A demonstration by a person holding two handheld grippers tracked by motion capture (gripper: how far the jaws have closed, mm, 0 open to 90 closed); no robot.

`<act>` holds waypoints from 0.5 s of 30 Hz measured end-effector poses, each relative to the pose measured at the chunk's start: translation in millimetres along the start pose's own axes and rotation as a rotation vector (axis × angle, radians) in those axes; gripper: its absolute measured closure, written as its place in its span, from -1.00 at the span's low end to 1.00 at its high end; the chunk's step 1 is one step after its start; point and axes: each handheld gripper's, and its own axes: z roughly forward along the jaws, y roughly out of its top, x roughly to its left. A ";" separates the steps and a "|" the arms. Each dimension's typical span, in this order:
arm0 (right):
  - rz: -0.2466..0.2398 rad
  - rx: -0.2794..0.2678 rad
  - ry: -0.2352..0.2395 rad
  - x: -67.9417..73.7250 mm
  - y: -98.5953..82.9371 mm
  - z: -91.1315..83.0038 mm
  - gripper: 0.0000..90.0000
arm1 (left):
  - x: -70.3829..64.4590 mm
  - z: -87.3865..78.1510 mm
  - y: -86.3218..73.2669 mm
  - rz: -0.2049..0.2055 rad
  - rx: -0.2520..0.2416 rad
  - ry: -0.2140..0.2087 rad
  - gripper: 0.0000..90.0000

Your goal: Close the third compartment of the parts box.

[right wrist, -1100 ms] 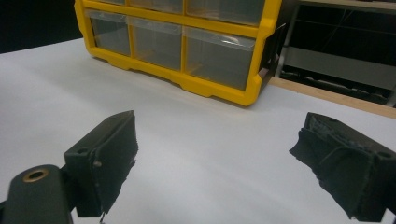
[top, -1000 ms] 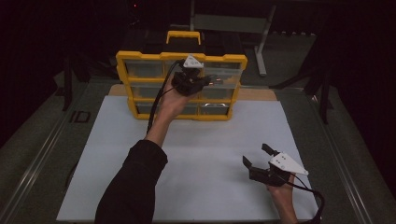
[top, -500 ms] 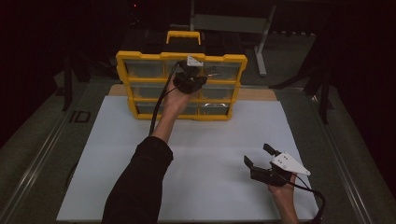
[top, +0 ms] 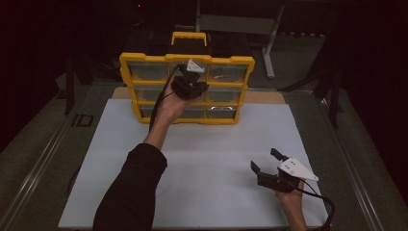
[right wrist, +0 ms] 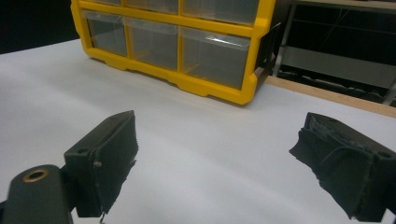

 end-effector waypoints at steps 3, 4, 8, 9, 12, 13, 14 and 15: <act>-0.006 0.001 0.003 1.3 0.1 0.6 -0.74 | 0.0 -10.6 -6.0 0.024 0.002 -0.012 0.79; -0.007 0.003 0.005 2.6 0.1 1.0 -0.74 | -0.2 -14.9 -9.9 0.027 0.001 -0.016 0.72; -0.010 0.008 0.008 4.0 -0.1 2.2 -0.74 | 0.2 -27.4 -26.5 0.030 0.007 -0.023 0.57; -0.010 0.008 0.008 4.0 -0.1 2.2 -0.74 | 0.1 -29.9 -30.0 0.026 0.003 -0.025 0.57; -0.016 0.009 0.009 4.5 -0.1 2.2 -0.74 | 0.4 -41.5 -45.7 0.026 0.002 -0.036 0.44; -0.016 0.009 0.009 4.6 -0.2 2.2 -0.74 | 0.6 -43.9 -49.5 0.023 0.003 -0.037 0.36; -0.017 0.009 0.009 4.6 -0.2 2.3 -0.74 | 1.2 -48.1 -55.9 0.022 0.005 -0.032 0.30; -0.016 0.010 0.008 4.6 -0.3 2.6 -0.74 | 1.3 -50.5 -59.9 0.019 0.000 -0.026 0.21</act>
